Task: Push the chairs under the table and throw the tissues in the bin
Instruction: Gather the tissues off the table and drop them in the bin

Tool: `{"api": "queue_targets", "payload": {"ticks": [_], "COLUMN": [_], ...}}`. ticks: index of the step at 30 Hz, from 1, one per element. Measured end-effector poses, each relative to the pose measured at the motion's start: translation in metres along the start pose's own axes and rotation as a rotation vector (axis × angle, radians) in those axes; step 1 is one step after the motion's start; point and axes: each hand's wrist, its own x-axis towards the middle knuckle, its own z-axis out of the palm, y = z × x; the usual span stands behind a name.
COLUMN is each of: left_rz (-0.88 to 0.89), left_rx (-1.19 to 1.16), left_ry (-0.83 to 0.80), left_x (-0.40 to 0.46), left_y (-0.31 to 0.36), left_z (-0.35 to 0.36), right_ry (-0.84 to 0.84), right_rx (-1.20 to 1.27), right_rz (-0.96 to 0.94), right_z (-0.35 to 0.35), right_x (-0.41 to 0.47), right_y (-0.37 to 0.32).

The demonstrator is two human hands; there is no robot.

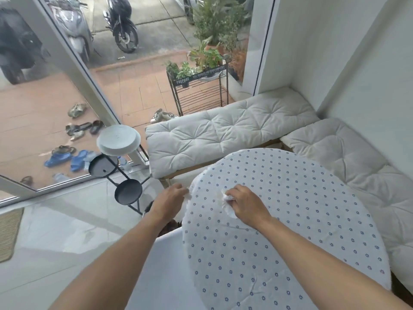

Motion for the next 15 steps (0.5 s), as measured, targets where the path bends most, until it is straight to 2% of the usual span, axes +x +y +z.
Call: {"api": "queue_targets", "payload": {"ticks": [8, 15], "left_rz": [-0.108, -0.252], "left_rx": [-0.044, -0.149], "left_ry": [0.017, -0.021], "left_x": [-0.062, -0.088], "left_y": [-0.163, -0.289], "left_z": [-0.033, 0.027], "right_ry": [-0.052, -0.193], "right_rx": [-0.037, -0.055], "right_rz": [-0.047, -0.048], "right_z": [0.101, 0.24], "right_x": [0.059, 0.122], "right_y": [-0.119, -0.166]}}
